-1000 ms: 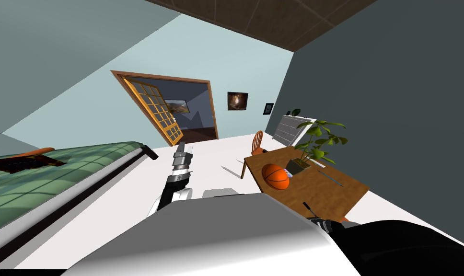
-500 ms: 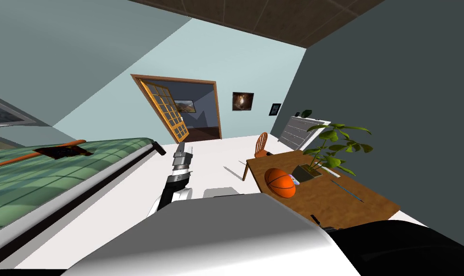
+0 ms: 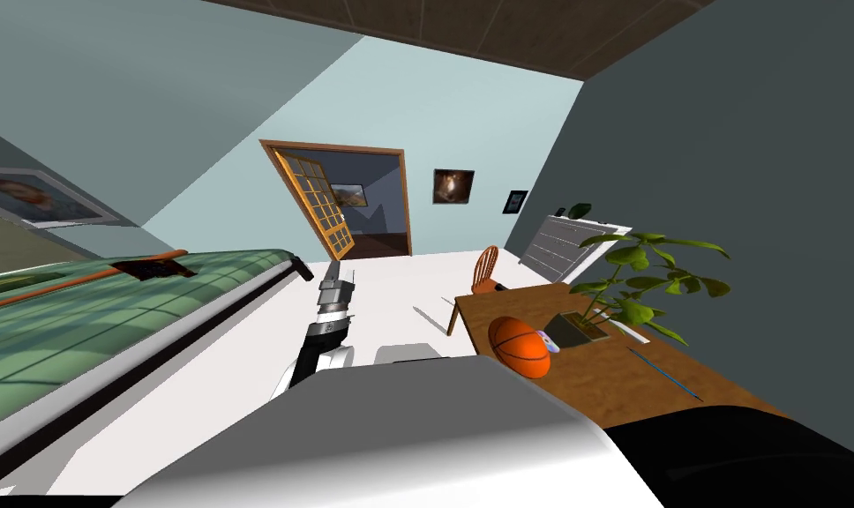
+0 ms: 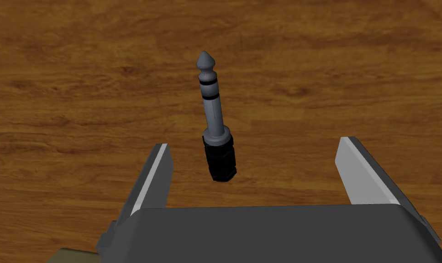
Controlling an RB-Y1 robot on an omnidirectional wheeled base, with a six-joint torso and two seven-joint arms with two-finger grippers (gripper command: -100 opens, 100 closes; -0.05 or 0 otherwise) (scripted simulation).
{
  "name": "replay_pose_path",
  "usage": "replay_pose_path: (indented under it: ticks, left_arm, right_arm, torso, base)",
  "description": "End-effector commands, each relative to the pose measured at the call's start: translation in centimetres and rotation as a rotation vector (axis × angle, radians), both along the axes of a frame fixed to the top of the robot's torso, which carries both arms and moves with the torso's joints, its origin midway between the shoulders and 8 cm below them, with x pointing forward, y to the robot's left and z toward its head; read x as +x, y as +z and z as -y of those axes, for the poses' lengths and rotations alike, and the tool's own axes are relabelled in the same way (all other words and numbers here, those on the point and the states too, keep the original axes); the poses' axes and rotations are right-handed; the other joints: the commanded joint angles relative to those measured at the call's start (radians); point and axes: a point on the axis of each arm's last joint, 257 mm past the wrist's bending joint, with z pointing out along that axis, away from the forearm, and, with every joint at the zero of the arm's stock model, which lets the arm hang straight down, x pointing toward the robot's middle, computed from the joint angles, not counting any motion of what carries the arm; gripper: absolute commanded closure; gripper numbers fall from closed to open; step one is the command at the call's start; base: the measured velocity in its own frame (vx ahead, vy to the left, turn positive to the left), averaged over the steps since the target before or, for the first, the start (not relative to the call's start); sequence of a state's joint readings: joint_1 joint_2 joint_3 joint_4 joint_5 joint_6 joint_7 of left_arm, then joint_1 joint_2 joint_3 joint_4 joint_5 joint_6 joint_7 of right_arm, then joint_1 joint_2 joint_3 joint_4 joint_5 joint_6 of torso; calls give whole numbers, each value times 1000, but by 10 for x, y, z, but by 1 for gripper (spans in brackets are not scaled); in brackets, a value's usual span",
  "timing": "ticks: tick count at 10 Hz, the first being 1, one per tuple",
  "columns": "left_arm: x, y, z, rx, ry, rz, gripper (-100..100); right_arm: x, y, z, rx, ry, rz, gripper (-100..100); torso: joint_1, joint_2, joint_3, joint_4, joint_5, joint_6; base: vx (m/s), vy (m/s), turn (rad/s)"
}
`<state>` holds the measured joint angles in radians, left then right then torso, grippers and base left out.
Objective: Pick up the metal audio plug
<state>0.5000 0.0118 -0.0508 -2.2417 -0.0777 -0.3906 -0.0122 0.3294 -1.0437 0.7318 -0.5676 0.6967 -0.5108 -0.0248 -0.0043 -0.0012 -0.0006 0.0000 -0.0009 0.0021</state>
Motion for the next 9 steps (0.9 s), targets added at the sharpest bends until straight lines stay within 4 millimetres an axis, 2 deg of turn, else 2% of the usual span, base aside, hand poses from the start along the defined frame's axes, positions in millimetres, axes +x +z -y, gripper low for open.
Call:
replay_pose_path:
  ticks: [1,2,3,4,5,7,8,9]
  left_arm:
    - [0,0,0,0,0,0,0]
    - [0,0,0,0,0,0,0]
    - [0,0,0,0,0,0,0]
    - [0,0,0,0,0,0,0]
    - [0,0,0,0,0,0,0]
    - [0,0,0,0,0,0,0]
    - [0,0,0,0,0,0,0]
    - [0,0,0,0,0,0,0]
  right_arm:
    - [-5,-2,0,0,4,-13,-100]
    - [-17,-7,-6,10,12,-42,-100]
    - [-11,-6,-3,4,6,-27,-100]
    - [-12,-6,-4,6,9,-30,0]
    - [-15,-16,-13,6,2,-28,-100]
    - [-19,-28,-24,5,-5,-28,-100]
    - [-19,-25,-22,8,-4,-28,-100]
    - [-20,-26,-22,6,-3,-28,100]
  torso:
    - [0,0,0,0,0,0]
    - [1,0,0,0,0,0]
    - [-1,-1,-1,0,0,0]
    - [1,0,0,0,0,0]
    - [4,1,0,0,1,0]
    - [2,1,1,0,0,0]
    - [1,2,1,0,0,0]
    - [3,2,1,0,0,1]
  base:
    - [24,-70,45]
    - [39,-101,107]
    - [20,-58,38]
    - [3,-10,-3]
    - [14,-35,43]
    - [-13,-67,53]
    - [-11,-33,15]
    - [-1,-6,-1]
